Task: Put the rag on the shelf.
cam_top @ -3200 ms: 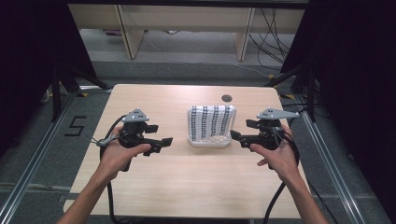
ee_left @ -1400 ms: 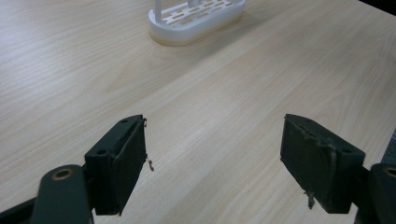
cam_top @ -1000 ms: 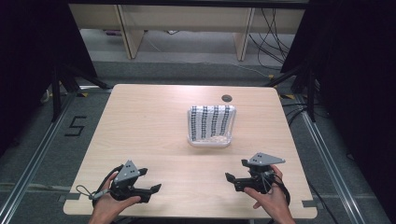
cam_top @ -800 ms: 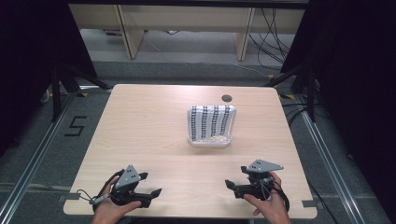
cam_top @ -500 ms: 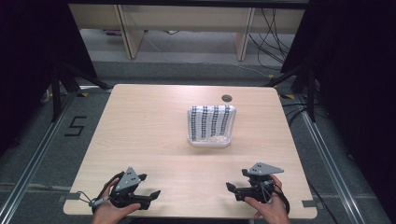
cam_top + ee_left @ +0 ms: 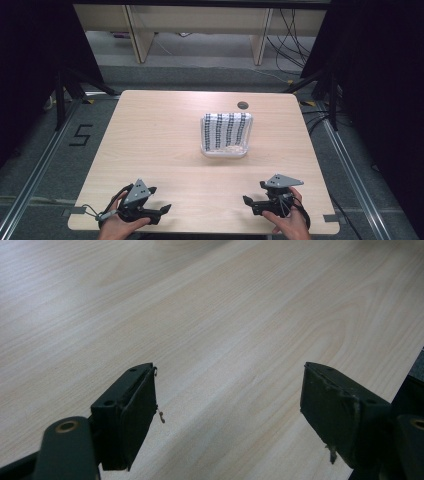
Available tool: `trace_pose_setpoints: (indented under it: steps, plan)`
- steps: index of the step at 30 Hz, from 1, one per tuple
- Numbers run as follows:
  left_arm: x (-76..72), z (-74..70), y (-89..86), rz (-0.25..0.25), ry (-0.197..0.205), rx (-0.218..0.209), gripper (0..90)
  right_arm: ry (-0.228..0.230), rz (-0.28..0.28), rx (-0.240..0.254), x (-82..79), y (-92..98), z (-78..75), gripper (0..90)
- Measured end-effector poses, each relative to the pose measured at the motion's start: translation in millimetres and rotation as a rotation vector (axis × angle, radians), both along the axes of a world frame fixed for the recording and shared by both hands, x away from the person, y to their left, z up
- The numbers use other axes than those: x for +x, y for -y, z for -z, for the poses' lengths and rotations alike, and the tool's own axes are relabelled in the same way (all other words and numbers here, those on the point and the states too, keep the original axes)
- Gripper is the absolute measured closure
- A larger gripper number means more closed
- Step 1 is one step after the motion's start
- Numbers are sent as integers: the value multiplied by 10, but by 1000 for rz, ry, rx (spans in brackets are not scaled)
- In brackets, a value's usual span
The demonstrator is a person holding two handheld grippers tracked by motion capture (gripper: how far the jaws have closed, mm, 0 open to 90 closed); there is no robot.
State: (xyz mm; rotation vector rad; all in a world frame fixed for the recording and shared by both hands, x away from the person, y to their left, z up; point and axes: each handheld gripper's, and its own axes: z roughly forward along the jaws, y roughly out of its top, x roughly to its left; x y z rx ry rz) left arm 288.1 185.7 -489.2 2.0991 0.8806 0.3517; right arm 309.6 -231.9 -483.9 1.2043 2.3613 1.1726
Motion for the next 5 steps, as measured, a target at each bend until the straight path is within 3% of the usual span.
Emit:
trace_pose_setpoints:
  steps: [4, 5]
  plan:
    - [16, 27, -15, -8, 3, -14, 216, -5, 2, 12, 6, -3, 21, 177]
    - [27, 38, -31, -11, 2, -14, 213, 5, -7, -10, 16, 14, 15, 178]
